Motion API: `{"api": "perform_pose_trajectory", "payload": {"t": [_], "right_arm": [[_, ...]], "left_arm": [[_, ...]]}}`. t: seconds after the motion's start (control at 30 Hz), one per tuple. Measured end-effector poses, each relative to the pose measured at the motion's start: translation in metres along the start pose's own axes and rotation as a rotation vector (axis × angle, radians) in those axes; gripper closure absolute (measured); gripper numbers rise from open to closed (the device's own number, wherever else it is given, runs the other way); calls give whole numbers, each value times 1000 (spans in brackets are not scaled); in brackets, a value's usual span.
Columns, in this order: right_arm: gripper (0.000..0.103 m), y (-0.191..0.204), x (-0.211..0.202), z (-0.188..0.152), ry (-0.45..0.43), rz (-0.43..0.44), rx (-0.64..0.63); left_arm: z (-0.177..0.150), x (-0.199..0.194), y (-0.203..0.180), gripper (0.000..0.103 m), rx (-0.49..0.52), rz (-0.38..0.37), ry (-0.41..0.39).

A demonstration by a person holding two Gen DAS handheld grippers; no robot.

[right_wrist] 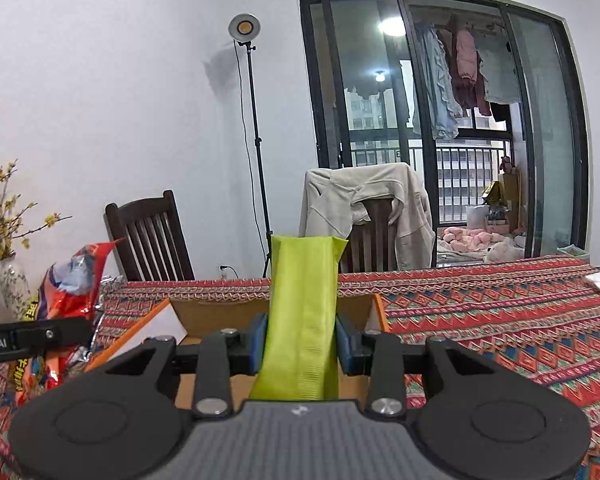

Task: Organize snacks
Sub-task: 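Carry the bag and green bar into the cardboard box while both grippers open to release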

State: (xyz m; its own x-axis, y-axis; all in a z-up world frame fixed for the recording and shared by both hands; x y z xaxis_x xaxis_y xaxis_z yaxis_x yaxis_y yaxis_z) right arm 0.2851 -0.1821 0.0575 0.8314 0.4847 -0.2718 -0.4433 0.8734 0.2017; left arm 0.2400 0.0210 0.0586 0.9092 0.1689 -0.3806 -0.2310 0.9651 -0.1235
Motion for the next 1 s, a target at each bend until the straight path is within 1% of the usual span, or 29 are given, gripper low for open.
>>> {"api": "perform_pose_trajectory", "payload": {"t": [0.1, 0.2, 0.33, 0.43, 0.5, 0.6, 0.67, 0.77, 0.87, 0.93, 0.97, 1.0], "right_arm": [[69, -3, 23, 3, 9, -1, 18], [69, -7, 48, 3, 27, -7, 31], [69, -17, 79, 0, 52, -46, 31], [69, -27, 92, -10, 74, -65, 32], [69, -35, 100, -19, 102, -67, 45], [69, -43, 111, -30, 141, -64, 66], [69, -45, 117, -37, 165, -77, 61], [69, -48, 122, -45, 195, -80, 71], [68, -46, 120, -50, 205, -81, 67], [67, -46, 121, -50, 211, -82, 66], [66, -45, 121, -52, 215, -80, 66], [65, -45, 121, -52, 218, -76, 68]], "left_arm": [[10, 17, -3, 44, -17, 10, -5], [18, 38, -6, 44, -37, 27, 8], [17, 67, -7, 44, -40, 72, 10], [11, 88, -4, 44, -21, 111, 27], [2, 102, -1, 44, -6, 131, 59], [-11, 122, 6, 44, -16, 140, 132], [-17, 129, 10, 44, -25, 145, 164], [-25, 134, 13, 43, -20, 146, 184], [-29, 136, 13, 43, -12, 141, 193], [-29, 133, 14, 41, -7, 145, 189], [-29, 132, 14, 37, -2, 150, 182], [-29, 130, 13, 28, 1, 152, 176]]}}
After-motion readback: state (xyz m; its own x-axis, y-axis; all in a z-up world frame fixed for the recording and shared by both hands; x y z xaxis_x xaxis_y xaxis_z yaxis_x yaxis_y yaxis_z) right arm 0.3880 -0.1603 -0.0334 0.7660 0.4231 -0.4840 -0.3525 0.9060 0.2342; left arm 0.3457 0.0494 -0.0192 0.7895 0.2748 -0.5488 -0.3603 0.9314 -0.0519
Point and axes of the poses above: each gripper's, at about its wrist camera, not at the fingertips, and x roughly the way its jaws point, y to its left, z to its top, the point moved 7 cm from there along x, roughly the way its jaws point, and after that the axes turned 12 degrees about z, right-handed, at the moved point
